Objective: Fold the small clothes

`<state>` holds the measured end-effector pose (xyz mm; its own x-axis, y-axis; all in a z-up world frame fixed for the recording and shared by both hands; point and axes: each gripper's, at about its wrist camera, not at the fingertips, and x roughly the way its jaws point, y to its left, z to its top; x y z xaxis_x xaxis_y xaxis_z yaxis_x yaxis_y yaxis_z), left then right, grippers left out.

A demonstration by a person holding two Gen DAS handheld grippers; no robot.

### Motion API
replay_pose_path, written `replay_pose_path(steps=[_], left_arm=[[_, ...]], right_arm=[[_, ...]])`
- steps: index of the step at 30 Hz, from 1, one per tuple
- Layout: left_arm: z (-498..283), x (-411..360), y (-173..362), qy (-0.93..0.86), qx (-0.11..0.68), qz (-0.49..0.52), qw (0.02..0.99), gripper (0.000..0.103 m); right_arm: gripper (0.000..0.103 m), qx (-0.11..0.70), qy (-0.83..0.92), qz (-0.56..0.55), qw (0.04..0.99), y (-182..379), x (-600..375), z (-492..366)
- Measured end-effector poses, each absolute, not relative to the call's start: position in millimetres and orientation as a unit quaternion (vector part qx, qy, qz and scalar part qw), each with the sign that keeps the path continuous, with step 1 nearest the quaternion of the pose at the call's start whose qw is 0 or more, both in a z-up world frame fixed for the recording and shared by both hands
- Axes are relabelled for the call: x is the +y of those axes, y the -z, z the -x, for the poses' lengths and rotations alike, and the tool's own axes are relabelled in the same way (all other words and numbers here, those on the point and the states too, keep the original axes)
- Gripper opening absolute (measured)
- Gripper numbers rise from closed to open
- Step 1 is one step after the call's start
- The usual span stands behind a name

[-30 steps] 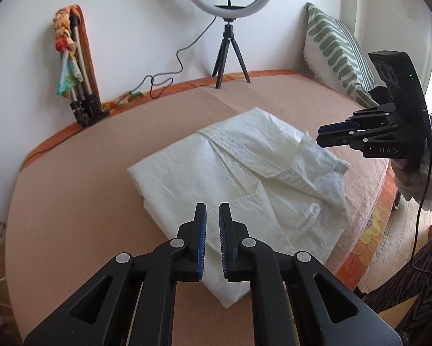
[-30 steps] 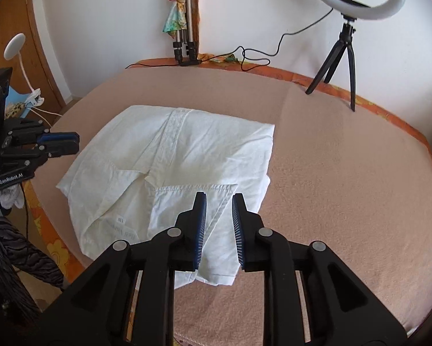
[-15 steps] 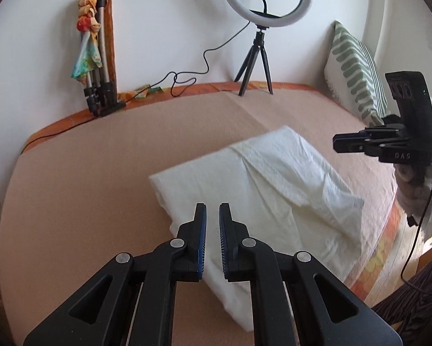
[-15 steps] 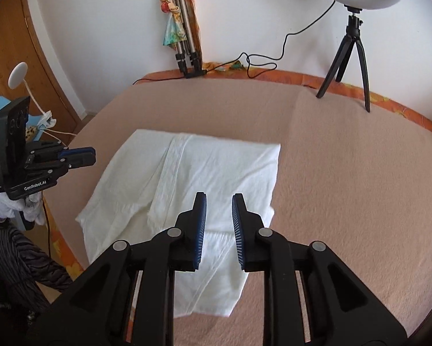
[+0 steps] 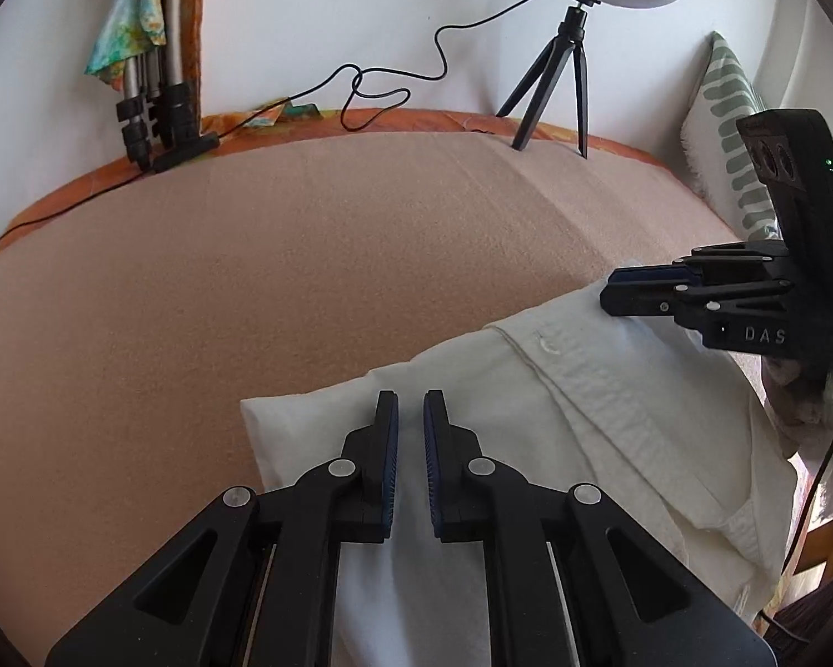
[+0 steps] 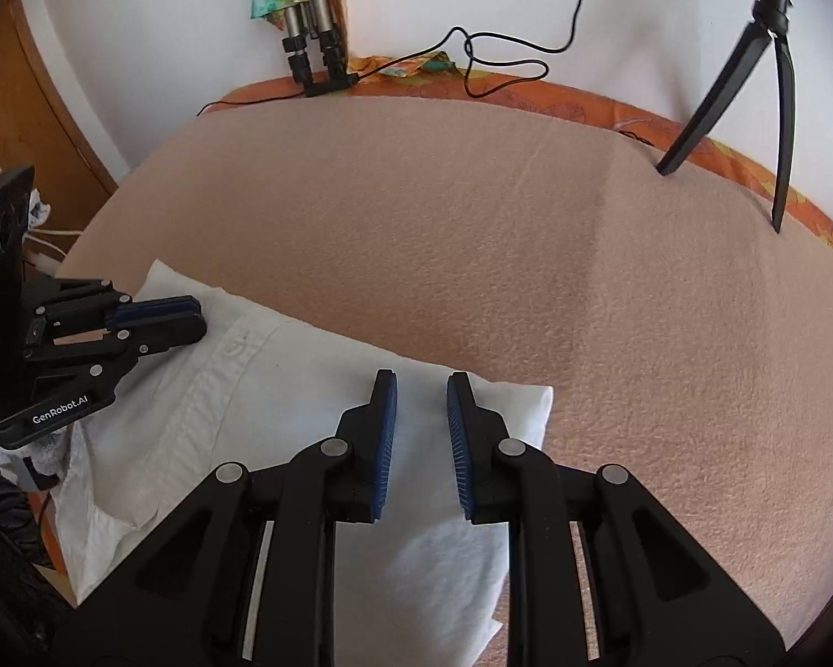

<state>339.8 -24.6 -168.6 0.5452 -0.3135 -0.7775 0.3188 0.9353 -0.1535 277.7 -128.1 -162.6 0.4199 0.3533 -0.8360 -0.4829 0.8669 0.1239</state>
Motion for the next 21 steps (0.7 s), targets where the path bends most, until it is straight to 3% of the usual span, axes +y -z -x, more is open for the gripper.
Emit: replay_pose_path(steps=[3,6,10,15,17,18,21], left_arm=[[-338.1,-12.6,172.2,0.137,0.433,-0.045,0.89,0.011],[-336.2,19.9,177.5,0.099,0.444,-0.016,0.89,0.011],[-310.7,48.4,161.4,0.092,0.435,0.018,0.895,0.014],[-268.7,63.4,146.2,0.112,0.438,0.062,0.89,0.018],[-254.3,68.5,144.0,0.126,0.453,0.115,0.875,0.033],[-246.0,69.8,143.9,0.132,0.46,0.139,0.867,0.047],[-224.3,66.9,146.9,0.151,0.47,0.203,0.846,0.05]], right_arm=[[0.02,0.488,-0.201,0.055,0.848,170.0,-153.9,-285.9],[0.02,0.475,-0.176,0.019,0.862,155.5,-176.6,-281.0],[0.031,0.463,-0.178,-0.012,0.868,137.1,-197.6,-260.8],[0.064,0.473,-0.175,-0.022,0.863,134.9,-211.8,-239.7],[0.07,0.471,-0.179,-0.04,0.863,134.7,-218.5,-232.7],[0.071,0.469,-0.181,-0.049,0.863,135.5,-221.0,-229.3],[0.08,0.473,-0.187,-0.073,0.858,140.7,-225.2,-222.7]])
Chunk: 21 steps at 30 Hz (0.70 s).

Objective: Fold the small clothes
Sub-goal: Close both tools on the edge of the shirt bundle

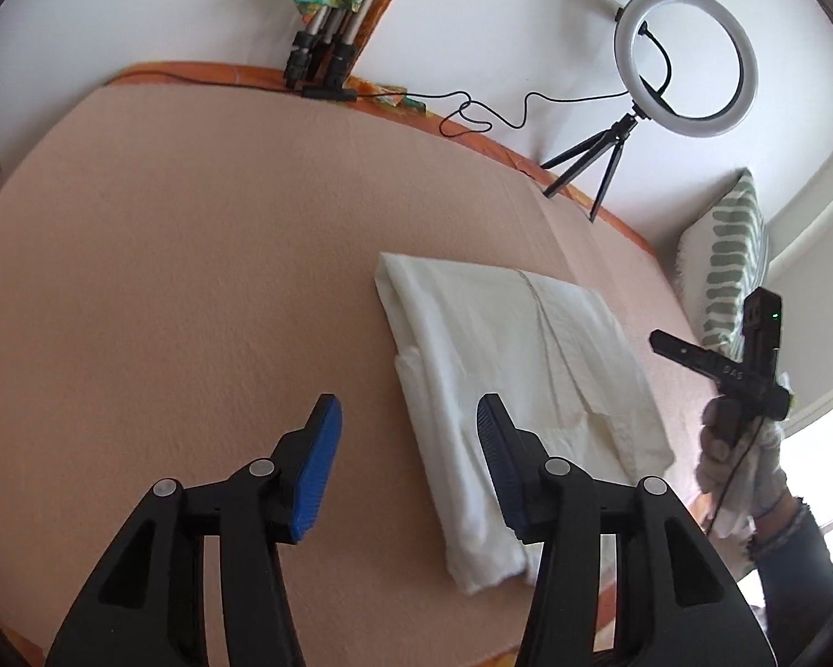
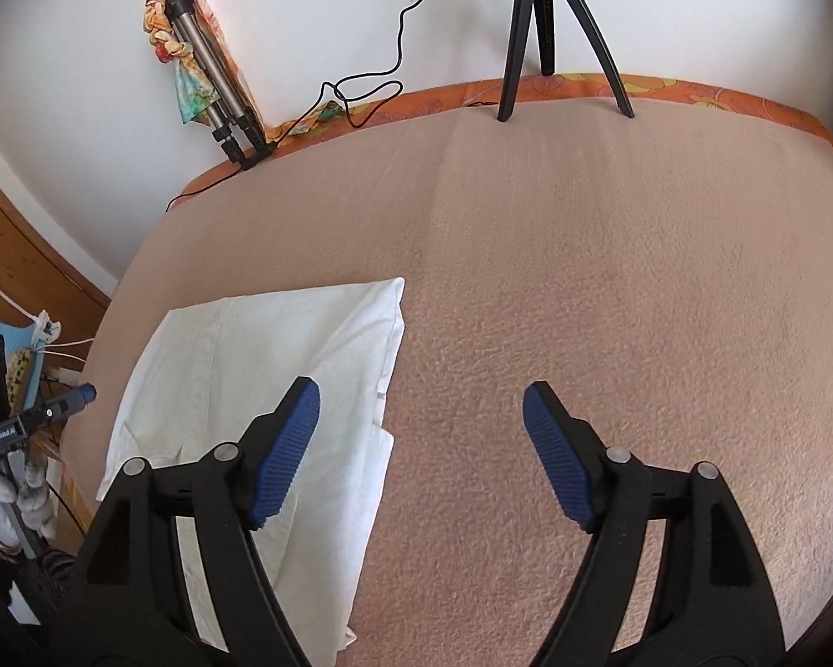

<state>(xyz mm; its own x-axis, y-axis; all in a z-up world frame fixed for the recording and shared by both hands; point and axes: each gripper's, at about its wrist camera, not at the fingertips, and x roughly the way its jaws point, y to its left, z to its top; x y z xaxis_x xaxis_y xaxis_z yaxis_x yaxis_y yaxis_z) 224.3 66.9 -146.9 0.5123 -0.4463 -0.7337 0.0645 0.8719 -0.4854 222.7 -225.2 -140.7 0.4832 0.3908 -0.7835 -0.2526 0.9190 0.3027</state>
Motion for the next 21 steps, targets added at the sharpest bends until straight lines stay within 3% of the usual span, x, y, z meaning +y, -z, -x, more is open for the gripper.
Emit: replay_pose_path(steps=[8,15,17,19,21], left_arm=[[-197.6,58.1,181.3,0.149,0.479,0.315,0.806,0.05],[-195.3,50.9,190.3,0.164,0.473,0.33,0.8,0.047],[-196.4,46.8,191.4,0.168,0.475,0.326,0.8,0.041],[-199.2,40.4,193.2,0.172,0.481,0.317,0.799,0.026],[-199.1,36.7,192.3,0.169,0.481,0.309,0.803,0.025]], right_arm=[[0.08,0.499,-0.235,-0.162,0.818,163.4,-232.8,-218.2],[0.08,0.491,-0.264,-0.218,0.801,181.7,-242.8,-223.9],[0.079,0.484,-0.277,-0.241,0.794,185.3,-245.7,-226.8],[0.076,0.481,-0.284,-0.258,0.788,188.2,-244.9,-229.5],[0.063,0.484,-0.289,-0.256,0.785,188.9,-238.6,-232.3]])
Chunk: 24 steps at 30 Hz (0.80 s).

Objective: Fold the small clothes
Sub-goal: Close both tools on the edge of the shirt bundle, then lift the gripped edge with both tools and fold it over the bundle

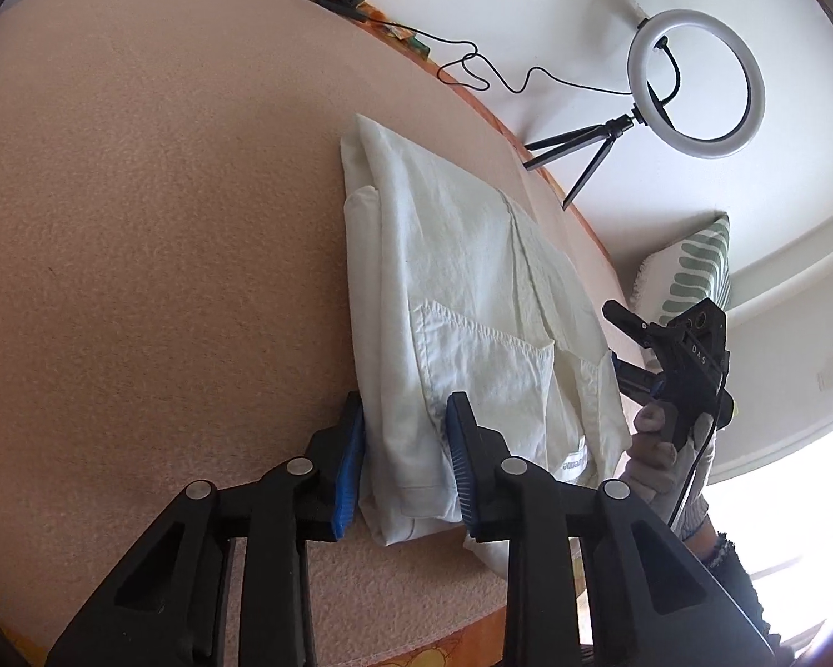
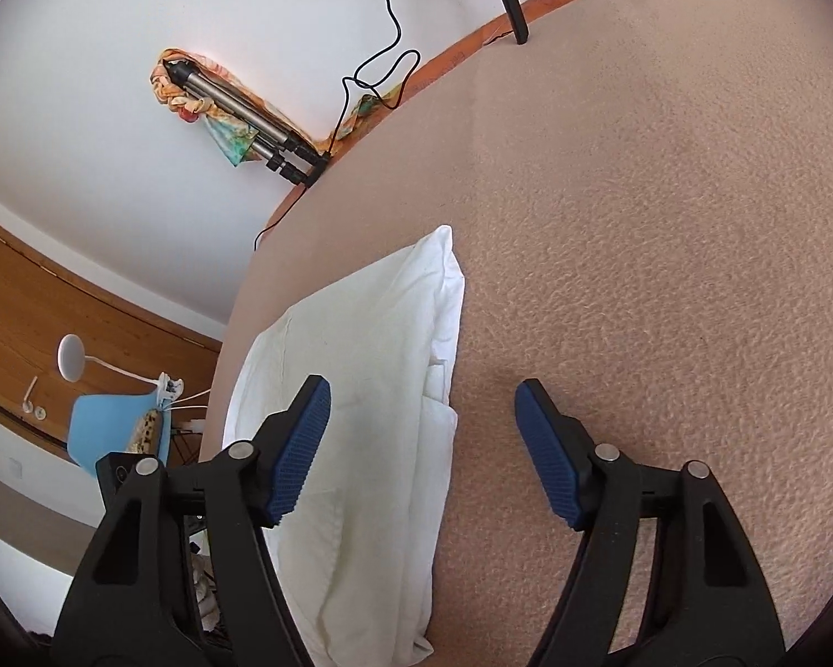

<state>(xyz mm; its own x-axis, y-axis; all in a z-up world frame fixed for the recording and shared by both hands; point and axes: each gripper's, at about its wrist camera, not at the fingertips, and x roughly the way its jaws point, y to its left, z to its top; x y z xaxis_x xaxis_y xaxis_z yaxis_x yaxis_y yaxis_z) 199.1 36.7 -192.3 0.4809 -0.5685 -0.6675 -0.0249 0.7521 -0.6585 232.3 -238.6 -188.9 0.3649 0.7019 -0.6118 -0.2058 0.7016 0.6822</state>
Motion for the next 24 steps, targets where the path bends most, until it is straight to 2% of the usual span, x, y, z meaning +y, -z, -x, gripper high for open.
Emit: replay_pose_path(steps=[4,6,7,9,14,24], left_arm=[[-197.7,27.8,190.1,0.167,0.483,0.279,0.813,0.021],[-197.8,24.2,189.0,0.162,0.482,0.265,0.82,0.017],[-196.0,23.5,188.6,0.158,0.478,0.261,0.823,0.016],[-191.3,19.3,184.5,0.148,0.466,0.238,0.839,0.012],[-183.6,11.8,171.4,0.145,0.446,0.207,0.859,0.007],[-183.0,-13.1,127.5,0.181,0.412,0.155,0.88,0.006]], right_arm=[[0.056,0.489,-0.303,-0.241,0.782,189.3,-220.2,-233.8],[0.041,0.496,-0.304,-0.235,0.779,191.6,-212.1,-233.2],[0.038,0.496,-0.299,-0.233,0.781,192.2,-209.3,-232.4],[0.021,0.501,-0.288,-0.224,0.785,190.3,-206.1,-232.1],[0.015,0.488,-0.262,-0.171,0.815,166.8,-190.0,-219.6],[0.013,0.428,-0.255,-0.131,0.857,100.7,-192.9,-193.1]])
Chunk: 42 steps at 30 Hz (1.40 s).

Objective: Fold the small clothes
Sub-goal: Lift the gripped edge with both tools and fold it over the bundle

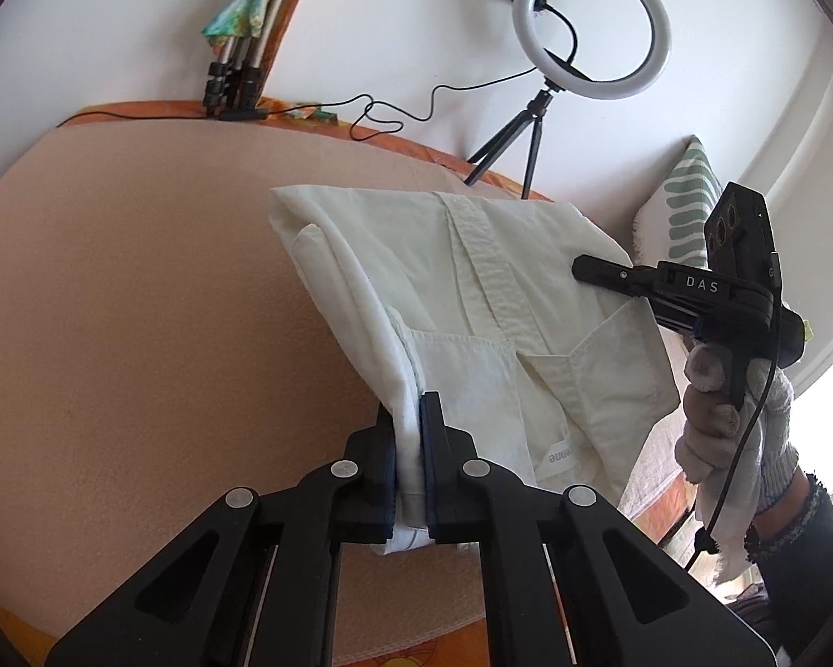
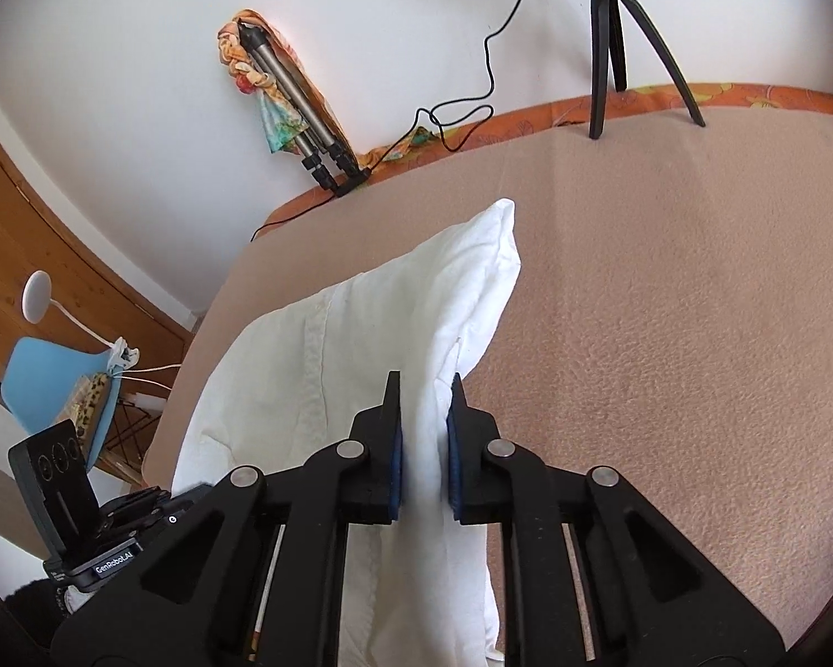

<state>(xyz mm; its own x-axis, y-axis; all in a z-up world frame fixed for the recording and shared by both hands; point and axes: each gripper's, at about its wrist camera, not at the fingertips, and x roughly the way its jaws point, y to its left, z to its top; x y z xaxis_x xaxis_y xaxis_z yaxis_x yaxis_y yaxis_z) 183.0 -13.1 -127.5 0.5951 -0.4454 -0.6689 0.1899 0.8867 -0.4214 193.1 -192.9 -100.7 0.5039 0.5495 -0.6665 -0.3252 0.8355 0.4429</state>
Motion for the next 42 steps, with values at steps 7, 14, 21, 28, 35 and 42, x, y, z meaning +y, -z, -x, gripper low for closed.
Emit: replay_pose_path(steps=[7,14,21,28,35,42], left_arm=[[-200.6,-58.6,94.2,0.222,0.384,0.119,0.888,0.006],[-224.0,-112.7,83.1,0.251,0.373,0.097,0.888,0.006],[-241.8,-174.1,71.6,0.282,0.364,0.054,0.886,0.006],[-262.7,-225.3,62.1,0.308,0.347,0.034,0.885,0.006],[-293.7,-259.9,67.3,0.315,0.346,0.033,0.883,0.006],[-326.6,-298.4,93.4,0.316,0.358,0.034,0.878,0.006]], right_arm=[[0.013,0.397,-0.226,-0.124,0.881,57.8,-236.0,-189.9],[0.013,0.382,-0.186,-0.113,0.898,37.1,-287.4,-191.1],[0.013,0.373,-0.147,-0.088,0.912,27.0,-331.0,-201.1],[0.013,0.36,-0.115,-0.064,0.924,16.2,-367.5,-219.3],[0.013,0.352,-0.09,-0.06,0.93,16.2,-399.2,-246.8],[0.013,0.368,-0.06,-0.047,0.927,42.6,-425.9,-285.7]])
